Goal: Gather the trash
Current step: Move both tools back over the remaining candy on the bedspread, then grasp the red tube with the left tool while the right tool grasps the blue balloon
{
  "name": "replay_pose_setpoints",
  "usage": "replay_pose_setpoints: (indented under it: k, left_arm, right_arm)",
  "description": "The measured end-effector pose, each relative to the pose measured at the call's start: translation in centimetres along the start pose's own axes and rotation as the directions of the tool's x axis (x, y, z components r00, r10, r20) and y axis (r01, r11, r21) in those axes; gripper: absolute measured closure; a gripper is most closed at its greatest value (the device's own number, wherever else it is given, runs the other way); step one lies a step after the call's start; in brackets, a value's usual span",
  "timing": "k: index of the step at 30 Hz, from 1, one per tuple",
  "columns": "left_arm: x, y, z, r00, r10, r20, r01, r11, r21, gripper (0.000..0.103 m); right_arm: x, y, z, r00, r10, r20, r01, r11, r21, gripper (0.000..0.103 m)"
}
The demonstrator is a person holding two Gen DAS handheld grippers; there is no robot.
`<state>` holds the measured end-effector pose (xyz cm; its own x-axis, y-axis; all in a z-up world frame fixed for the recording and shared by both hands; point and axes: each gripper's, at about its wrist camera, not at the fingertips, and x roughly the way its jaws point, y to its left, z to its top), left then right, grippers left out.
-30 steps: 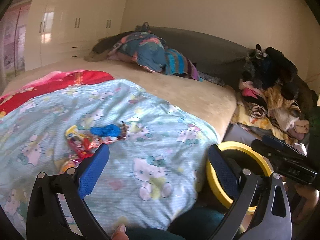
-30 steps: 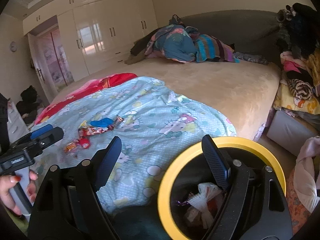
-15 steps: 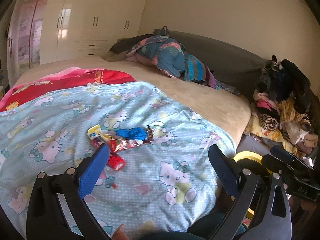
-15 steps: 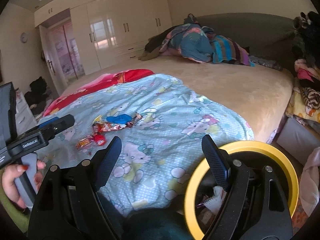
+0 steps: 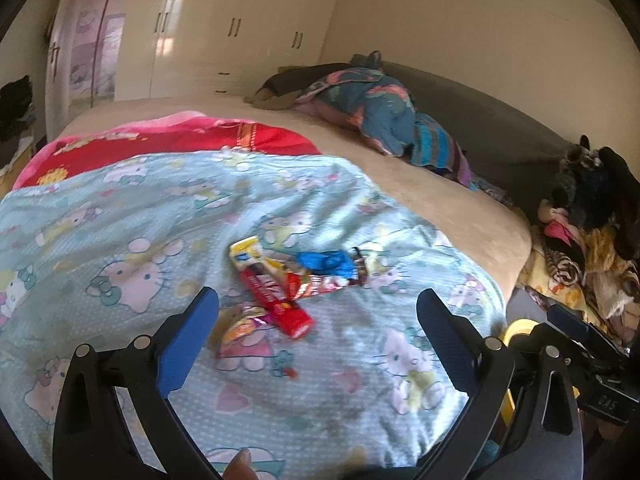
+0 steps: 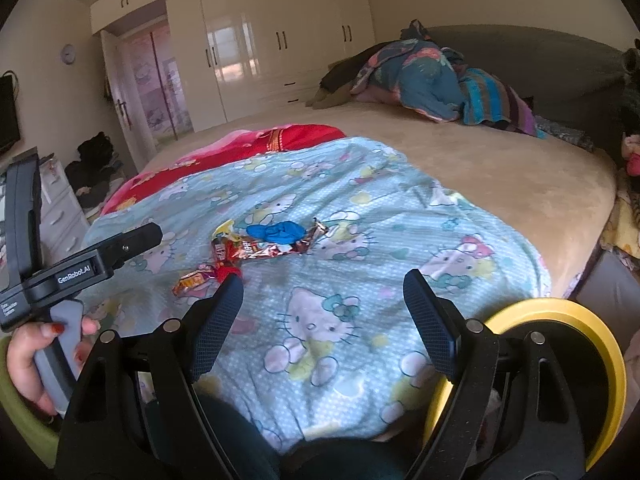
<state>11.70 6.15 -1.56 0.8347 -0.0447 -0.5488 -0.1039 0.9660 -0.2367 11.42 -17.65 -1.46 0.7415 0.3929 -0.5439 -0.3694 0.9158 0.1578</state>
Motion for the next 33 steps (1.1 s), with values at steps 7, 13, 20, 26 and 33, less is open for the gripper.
replay_pose_setpoints:
  k: [7,13,20,26,33]
  left_arm:
    - [1.0,3.1,-0.1,0.999,0.043,-0.021,-0.044,0.997,-0.058,0.007]
    - [1.8,4.9,-0.2,0.998,0.039,-0.041,-0.043,0.994,-0.103,0.008]
    - [4.0,6.2,0.1,0.996,0.002,-0.091,-0.016,0.988,-0.155,0.028]
    - [6.9,7.2,0.5,0.987,-0.051,-0.154,0.02,0.98,-0.199,0.054]
    - [9.9,8.3,0.6,0.971,-0.104,-0.216,0.044,0.964,-0.263,0.059]
  right_arm:
    - [2.8,1.6,0.5,1.0,0.018,-0.016,-0.018,0.999,-0.028,0.029]
    - [5.6,2.0,1.2,0.999,0.009,-0.034,-0.01,1.0,-0.021,0.029]
    - [10.0,2.5,2.9,0.995,0.064,-0.08,-0.066,0.997,-0.028,0.043]
    - [14.5,3.7,3.9,0.985,0.097,-0.144,-0.107,0.992,-0.068,0.052]
    - [19.1,4.9,4.6,0.972,0.093,-0.216,-0.119,0.987,-0.111,0.066]
